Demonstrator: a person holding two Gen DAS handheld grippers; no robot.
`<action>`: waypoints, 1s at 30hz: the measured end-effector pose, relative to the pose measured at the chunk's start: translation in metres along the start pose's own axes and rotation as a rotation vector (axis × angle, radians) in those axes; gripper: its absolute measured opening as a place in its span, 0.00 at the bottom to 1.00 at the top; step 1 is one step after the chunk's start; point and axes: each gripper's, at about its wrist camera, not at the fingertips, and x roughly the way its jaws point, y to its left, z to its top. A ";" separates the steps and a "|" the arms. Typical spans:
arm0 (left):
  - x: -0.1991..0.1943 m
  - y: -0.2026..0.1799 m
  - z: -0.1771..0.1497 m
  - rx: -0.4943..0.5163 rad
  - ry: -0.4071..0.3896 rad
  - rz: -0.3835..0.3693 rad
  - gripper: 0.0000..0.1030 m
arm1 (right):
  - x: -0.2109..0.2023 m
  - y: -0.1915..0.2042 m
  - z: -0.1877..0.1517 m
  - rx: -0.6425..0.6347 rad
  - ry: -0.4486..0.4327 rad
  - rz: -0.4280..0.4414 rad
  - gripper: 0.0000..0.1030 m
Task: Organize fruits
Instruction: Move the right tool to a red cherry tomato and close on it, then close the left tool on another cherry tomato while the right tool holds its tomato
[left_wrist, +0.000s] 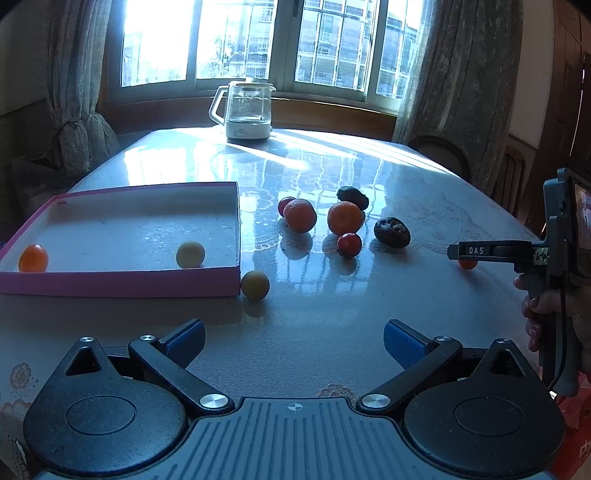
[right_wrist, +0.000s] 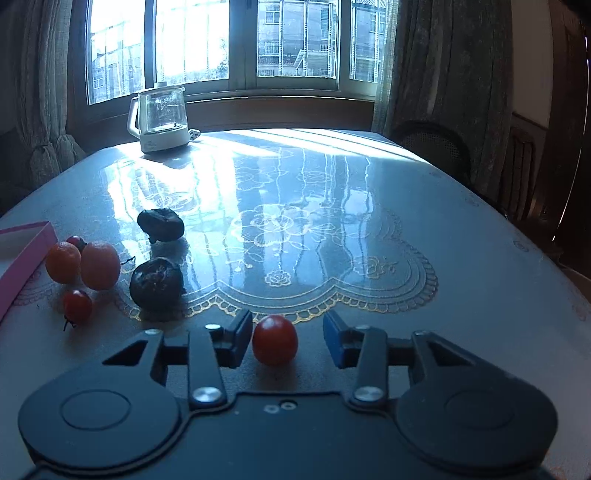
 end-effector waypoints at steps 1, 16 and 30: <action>0.000 -0.001 0.000 -0.002 0.000 0.002 0.99 | 0.001 -0.001 -0.001 0.002 0.003 0.008 0.37; 0.014 -0.034 0.021 0.047 -0.031 -0.041 0.99 | -0.008 -0.003 -0.010 -0.008 -0.027 0.014 0.24; 0.063 -0.069 0.048 0.115 -0.024 -0.040 0.99 | -0.010 -0.012 -0.010 0.065 -0.059 0.004 0.24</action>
